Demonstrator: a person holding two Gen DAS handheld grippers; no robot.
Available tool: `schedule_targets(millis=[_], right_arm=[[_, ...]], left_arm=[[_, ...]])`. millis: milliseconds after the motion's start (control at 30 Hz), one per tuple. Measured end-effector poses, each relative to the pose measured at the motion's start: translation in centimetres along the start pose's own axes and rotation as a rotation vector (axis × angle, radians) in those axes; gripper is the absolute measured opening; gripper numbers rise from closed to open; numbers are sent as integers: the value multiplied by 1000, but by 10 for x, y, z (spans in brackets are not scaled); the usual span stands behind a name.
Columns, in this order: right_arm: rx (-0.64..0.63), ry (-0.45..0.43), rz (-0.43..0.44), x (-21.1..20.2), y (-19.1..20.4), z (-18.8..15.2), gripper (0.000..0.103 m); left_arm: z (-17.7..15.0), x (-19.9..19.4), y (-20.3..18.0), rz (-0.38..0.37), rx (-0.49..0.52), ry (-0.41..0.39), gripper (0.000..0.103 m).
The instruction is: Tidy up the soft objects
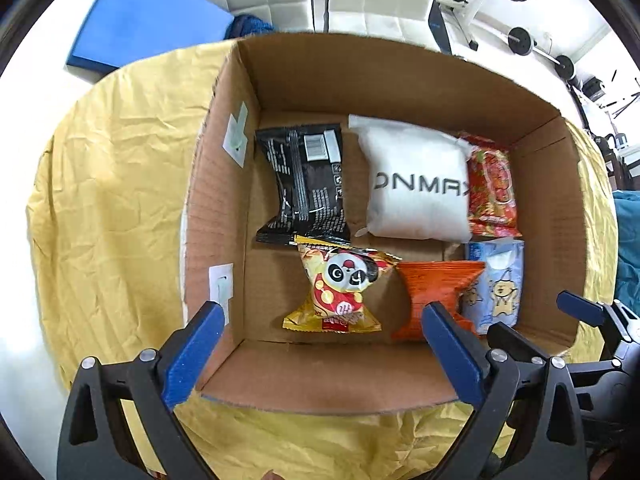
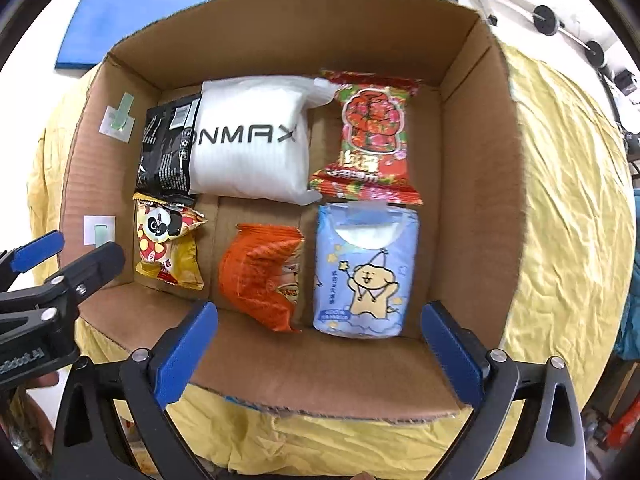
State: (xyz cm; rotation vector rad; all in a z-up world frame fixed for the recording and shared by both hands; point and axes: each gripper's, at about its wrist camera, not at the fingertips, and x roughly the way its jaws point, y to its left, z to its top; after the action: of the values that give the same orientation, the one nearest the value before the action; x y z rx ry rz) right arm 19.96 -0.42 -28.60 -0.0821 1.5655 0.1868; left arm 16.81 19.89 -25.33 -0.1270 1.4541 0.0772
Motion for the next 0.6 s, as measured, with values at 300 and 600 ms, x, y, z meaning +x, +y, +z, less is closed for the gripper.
schedule_targets(millis=[300, 600], right_arm=[[24, -99, -10, -53, -2, -27, 103], [31, -253, 3, -155, -15, -84, 103]], left_arm=[[-18, -77, -19, -16, -4, -142, 101], [-58, -165, -42, -36, 4, -270, 101]])
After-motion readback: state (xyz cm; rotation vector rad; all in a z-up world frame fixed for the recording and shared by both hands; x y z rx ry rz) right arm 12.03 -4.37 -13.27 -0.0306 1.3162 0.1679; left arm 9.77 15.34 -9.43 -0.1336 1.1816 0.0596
